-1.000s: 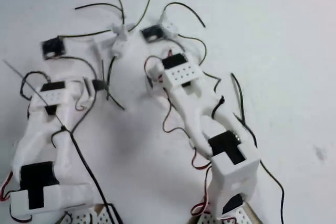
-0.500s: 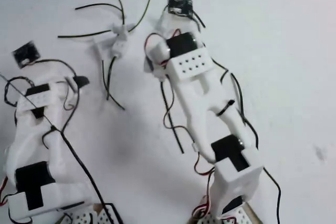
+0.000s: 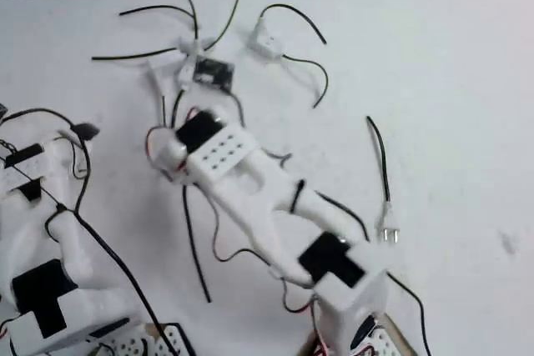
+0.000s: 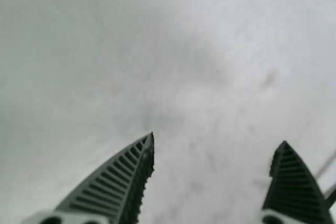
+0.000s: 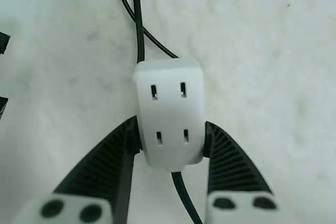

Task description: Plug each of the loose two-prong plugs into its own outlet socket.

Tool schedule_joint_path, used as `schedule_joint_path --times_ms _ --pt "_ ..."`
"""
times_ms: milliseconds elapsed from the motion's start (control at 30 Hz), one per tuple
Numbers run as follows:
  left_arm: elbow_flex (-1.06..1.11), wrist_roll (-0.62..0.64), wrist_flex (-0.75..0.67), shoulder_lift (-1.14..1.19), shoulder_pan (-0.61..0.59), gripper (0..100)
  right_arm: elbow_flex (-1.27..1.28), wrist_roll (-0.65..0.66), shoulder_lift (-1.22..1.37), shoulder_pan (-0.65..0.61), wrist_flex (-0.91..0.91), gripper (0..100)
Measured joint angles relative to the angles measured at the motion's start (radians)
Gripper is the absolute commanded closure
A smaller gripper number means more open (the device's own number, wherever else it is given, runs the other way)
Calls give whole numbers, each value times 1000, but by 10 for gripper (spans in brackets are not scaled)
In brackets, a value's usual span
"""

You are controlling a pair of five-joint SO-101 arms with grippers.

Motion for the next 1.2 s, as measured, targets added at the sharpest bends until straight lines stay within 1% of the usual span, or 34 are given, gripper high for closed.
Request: schedule_joint_path --times_ms 100,267,333,533,633,767,867,967,1067,1133,1200 --pt "0 0 0 0 2 657 5 -37 68 -8 -58 936" --pt "0 0 0 0 2 657 8 -54 224 -3 -124 918" --pt "0 0 0 0 2 657 5 -54 278 -5 -133 869" --pt "0 0 0 0 2 657 -71 -57 316 -11 -132 664" --pt "0 0 0 0 2 657 -103 -55 319 -9 -95 629" --pt "0 0 0 0 2 657 -160 -55 279 9 -9 628" --pt "0 0 0 0 2 657 -221 -48 206 57 69 628" --pt "0 0 0 0 2 657 -293 43 126 129 135 628" --pt "0 0 0 0 2 657 -359 196 43 189 195 628" --pt "0 0 0 0 2 657 -400 279 -14 229 265 629" --pt "0 0 0 0 2 657 -425 334 -71 282 339 629"
